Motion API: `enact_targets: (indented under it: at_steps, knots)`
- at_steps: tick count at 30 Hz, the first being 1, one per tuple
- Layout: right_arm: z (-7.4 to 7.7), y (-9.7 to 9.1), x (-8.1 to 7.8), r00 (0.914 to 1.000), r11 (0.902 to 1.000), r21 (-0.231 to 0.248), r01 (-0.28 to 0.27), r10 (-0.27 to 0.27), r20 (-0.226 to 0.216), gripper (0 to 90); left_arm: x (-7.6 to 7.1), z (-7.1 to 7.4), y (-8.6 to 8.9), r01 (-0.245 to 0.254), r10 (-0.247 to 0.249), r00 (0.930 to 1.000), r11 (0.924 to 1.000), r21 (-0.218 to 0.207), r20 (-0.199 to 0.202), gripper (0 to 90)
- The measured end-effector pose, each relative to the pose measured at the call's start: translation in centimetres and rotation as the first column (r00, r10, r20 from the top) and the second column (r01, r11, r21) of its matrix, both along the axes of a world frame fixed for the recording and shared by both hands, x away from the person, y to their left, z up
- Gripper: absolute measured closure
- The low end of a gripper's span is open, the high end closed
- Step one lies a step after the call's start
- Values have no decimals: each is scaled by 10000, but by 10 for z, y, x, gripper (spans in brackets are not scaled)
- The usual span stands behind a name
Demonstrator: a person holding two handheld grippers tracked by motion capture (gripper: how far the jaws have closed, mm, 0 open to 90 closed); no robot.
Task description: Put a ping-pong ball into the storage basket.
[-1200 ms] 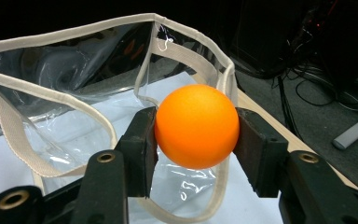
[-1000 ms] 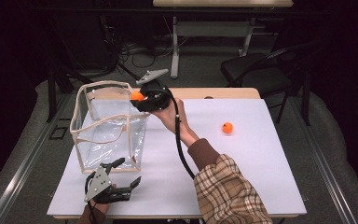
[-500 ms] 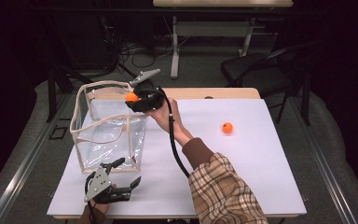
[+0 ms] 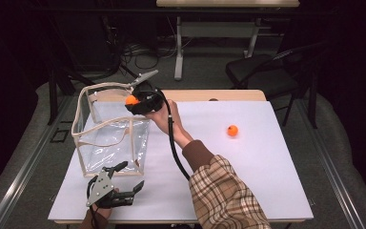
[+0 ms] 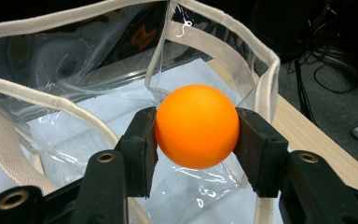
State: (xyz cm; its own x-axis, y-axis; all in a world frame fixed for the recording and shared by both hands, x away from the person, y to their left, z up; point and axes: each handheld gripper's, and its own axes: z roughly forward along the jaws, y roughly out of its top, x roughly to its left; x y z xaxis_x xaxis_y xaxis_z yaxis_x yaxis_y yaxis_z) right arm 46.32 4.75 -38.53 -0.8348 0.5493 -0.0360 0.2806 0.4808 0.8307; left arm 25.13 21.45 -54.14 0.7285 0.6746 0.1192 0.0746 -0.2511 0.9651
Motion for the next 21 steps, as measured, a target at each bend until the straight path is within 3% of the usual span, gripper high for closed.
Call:
enact_targets:
  at_steps: [21]
  knots:
    - [-11, 12, 8, 9971, 9976, -678, -169, 118, -752, 510, 0, 0, 0, -1, 1, 10000, 10000, -17, -19, 156]
